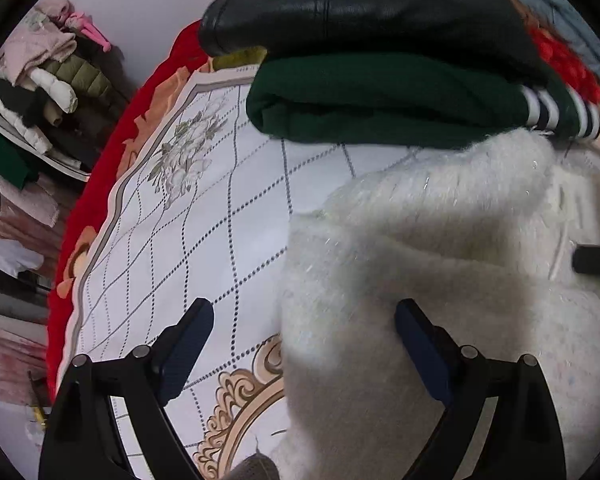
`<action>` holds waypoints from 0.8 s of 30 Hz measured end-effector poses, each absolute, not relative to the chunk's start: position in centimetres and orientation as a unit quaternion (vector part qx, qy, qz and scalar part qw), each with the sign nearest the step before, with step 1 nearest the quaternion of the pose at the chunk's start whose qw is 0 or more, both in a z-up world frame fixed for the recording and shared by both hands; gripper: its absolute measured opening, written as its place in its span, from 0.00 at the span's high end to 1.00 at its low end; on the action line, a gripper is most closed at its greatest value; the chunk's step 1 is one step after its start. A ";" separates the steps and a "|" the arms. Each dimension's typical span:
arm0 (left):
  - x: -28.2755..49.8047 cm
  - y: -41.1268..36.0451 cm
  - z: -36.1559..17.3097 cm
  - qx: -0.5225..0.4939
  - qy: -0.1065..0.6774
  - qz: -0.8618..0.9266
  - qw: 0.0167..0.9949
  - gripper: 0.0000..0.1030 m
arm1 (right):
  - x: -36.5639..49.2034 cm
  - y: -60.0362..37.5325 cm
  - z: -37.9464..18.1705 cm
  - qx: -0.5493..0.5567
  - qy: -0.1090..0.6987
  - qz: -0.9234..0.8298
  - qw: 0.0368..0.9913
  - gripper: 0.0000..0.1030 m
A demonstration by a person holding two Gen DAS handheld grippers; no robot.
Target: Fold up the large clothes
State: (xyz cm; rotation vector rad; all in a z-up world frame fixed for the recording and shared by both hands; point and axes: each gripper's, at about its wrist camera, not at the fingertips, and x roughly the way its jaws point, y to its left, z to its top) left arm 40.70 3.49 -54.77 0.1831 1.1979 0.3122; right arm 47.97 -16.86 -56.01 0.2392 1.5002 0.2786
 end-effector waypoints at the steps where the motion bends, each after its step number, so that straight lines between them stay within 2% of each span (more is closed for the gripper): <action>1: 40.9 3.4 -54.6 0.086 0.559 0.145 0.812 0.09 | 48.6 -16.7 -56.3 0.097 0.680 0.118 0.717 0.92; 4: 41.3 2.9 -54.2 0.089 0.564 0.144 0.808 0.09 | 49.7 -16.0 -57.4 0.067 0.717 0.129 0.681 0.90; 6: 41.2 2.7 -53.5 0.077 0.563 0.139 0.811 0.09 | 49.8 -17.3 -55.6 0.096 0.720 0.130 0.675 0.80; 7: 41.1 2.6 -53.1 0.075 0.561 0.137 0.813 0.09 | 49.7 -19.1 -53.8 0.120 0.710 0.116 0.684 0.69; 8: 41.0 2.3 -52.7 0.074 0.558 0.136 0.815 0.09 | 49.6 -20.4 -52.5 0.134 0.701 0.104 0.692 0.53; 10: 40.9 1.2 -52.1 0.082 0.547 0.138 0.822 0.09 | 49.4 -23.2 -50.3 0.158 0.689 0.072 0.704 0.43; 14: 41.9 -1.7 -52.6 0.123 0.531 0.155 0.824 0.09 | 48.4 -27.5 -51.4 0.215 0.712 0.023 0.668 0.43; 21: 43.8 -5.3 -56.2 0.188 0.539 0.153 0.807 0.08 | 46.9 -26.2 -60.1 0.219 0.756 -0.021 0.617 0.43; 22: 43.8 -5.3 -56.2 0.191 0.536 0.152 0.808 0.08 | 46.8 -25.7 -60.3 0.207 0.744 -0.035 0.634 0.50; 23: 43.7 -5.3 -56.1 0.196 0.531 0.152 0.810 0.08 | 46.6 -25.5 -60.0 0.195 0.738 -0.044 0.644 0.66; 24: 43.6 -5.2 -55.9 0.197 0.530 0.152 0.811 0.08 | 46.7 -25.0 -59.5 0.181 0.732 -0.044 0.655 0.71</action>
